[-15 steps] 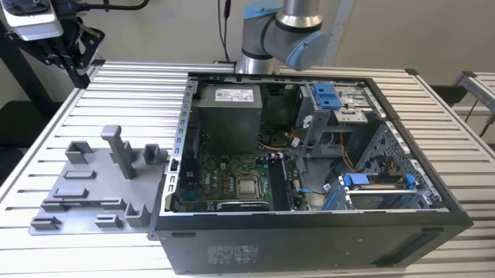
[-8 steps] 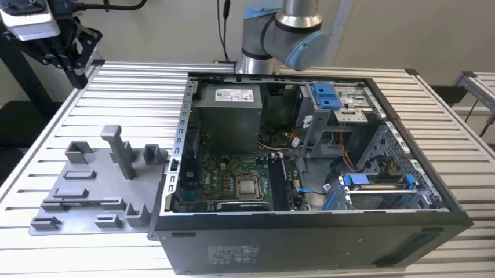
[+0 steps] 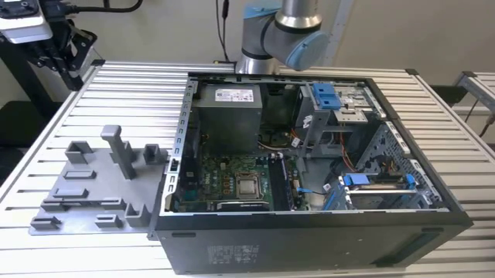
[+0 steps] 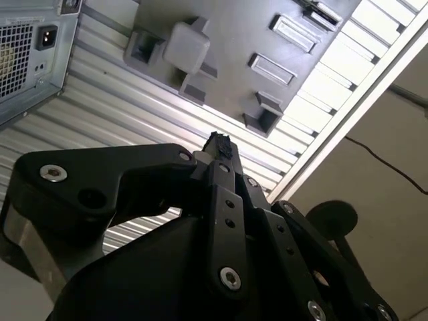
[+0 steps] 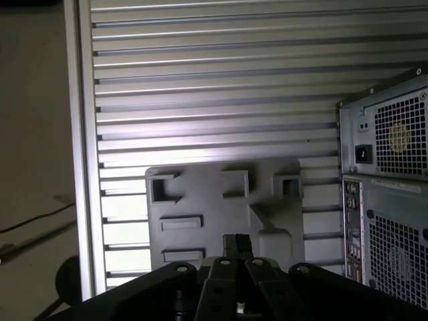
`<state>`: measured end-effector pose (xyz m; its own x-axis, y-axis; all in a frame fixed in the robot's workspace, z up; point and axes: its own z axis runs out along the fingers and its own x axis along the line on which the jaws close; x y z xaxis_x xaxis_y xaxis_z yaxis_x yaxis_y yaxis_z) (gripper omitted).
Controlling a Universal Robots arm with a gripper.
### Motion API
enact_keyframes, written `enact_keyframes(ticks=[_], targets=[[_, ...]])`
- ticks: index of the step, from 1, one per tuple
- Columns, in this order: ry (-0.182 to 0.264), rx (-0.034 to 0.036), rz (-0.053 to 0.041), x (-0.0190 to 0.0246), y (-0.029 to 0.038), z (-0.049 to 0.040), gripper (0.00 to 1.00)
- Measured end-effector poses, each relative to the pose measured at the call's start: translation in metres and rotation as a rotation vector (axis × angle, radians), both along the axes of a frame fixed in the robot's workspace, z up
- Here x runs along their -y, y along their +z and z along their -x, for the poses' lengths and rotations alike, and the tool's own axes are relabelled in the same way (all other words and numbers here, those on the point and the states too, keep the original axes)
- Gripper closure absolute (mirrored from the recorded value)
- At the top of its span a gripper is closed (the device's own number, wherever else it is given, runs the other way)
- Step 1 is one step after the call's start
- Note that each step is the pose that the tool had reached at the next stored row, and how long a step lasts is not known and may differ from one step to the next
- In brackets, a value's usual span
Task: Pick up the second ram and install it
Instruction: 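Reach for the second ram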
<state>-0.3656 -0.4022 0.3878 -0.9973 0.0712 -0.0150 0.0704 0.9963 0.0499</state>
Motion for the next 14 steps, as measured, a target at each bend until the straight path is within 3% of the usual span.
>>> enact_keyframes(ticks=[14], targets=[[0.000, -0.0004, 0.0001, 0.0131, -0.0061, 0.0054, 0.89]])
